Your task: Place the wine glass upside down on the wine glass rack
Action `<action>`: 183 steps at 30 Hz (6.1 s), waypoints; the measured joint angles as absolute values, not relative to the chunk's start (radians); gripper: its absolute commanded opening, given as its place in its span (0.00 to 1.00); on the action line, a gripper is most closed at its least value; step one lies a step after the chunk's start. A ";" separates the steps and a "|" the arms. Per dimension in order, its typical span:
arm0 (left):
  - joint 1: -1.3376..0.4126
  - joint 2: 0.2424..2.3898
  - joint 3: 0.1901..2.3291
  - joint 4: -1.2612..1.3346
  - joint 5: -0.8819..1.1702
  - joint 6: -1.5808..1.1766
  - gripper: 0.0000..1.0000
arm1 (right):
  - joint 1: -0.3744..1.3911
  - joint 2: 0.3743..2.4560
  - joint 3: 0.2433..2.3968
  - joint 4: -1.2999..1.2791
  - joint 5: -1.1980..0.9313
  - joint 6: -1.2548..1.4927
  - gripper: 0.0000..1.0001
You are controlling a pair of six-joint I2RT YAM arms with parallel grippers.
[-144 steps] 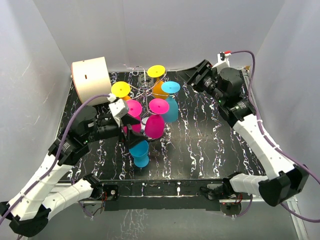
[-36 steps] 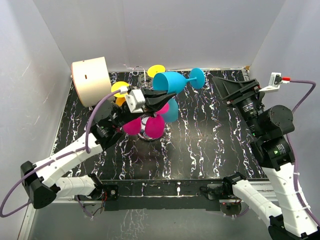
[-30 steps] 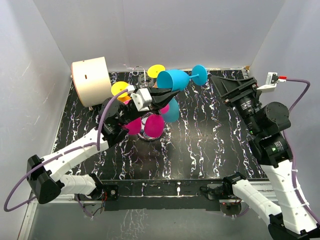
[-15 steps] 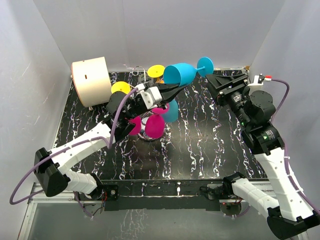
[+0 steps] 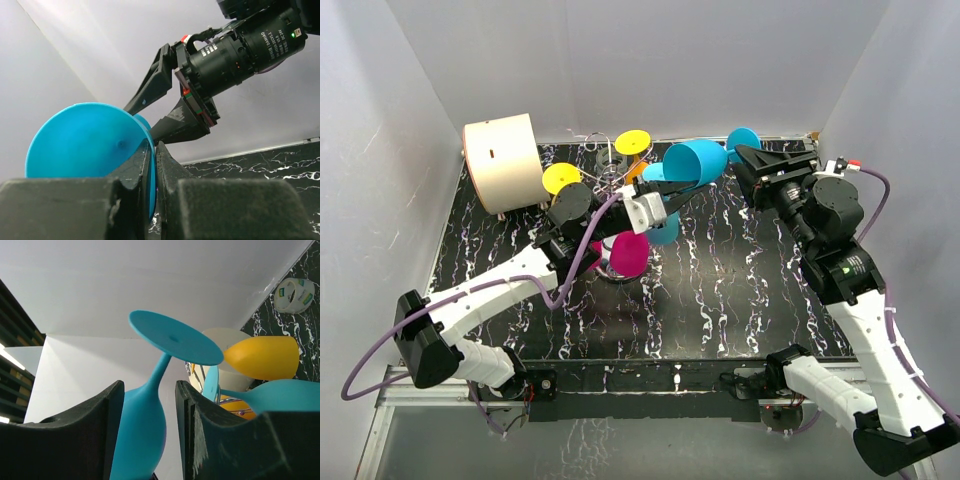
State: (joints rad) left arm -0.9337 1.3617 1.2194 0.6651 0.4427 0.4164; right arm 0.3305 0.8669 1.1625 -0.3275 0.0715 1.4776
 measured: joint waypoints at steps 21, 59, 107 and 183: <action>-0.987 1.369 1.229 0.628 0.434 0.523 0.00 | 0.331 0.899 1.161 -0.317 0.076 1.553 0.27; -1.017 1.076 1.068 0.408 0.265 0.031 0.70 | 0.326 0.717 1.131 -0.262 0.177 0.916 0.00; -1.010 1.565 1.711 0.079 0.176 -0.801 0.64 | 0.322 0.629 0.827 0.215 -0.287 0.080 0.00; -0.637 1.744 1.908 0.311 0.309 -1.164 0.00 | 0.321 0.373 0.801 0.100 -0.109 0.196 0.69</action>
State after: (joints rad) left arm -0.6373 1.7435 1.9079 0.3111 0.3088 -1.1645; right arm 0.3206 0.3725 0.8005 0.0998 -0.1085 0.1955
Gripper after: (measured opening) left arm 0.029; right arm 0.686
